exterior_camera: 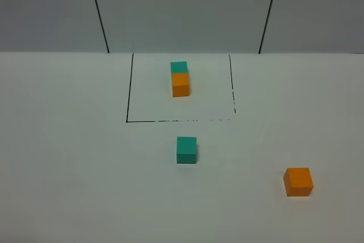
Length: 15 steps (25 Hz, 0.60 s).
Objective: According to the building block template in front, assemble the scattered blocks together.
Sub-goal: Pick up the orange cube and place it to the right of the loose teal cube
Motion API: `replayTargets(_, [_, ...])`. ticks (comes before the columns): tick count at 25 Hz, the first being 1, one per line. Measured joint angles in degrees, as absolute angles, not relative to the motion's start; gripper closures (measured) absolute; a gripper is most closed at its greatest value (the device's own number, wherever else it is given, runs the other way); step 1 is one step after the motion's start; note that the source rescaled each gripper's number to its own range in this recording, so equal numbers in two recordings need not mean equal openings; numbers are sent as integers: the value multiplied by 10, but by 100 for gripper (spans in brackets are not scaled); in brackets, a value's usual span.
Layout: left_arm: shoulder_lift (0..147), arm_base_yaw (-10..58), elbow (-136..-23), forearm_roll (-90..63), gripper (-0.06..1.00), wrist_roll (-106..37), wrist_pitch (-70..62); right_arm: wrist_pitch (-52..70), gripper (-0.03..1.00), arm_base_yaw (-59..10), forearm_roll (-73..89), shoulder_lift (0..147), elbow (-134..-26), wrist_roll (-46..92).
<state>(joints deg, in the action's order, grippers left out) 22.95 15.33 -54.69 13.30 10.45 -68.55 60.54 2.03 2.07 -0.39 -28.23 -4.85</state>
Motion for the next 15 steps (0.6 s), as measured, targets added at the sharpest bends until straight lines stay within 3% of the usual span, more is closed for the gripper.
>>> replayTargets(7, [222,93,-499,93,4,92,-685,605,31,20,21,-4,-282,-49])
replayTargets(15, [99,40,-392,57,7,60,-672,605,31,20,21,-4,-282,-49])
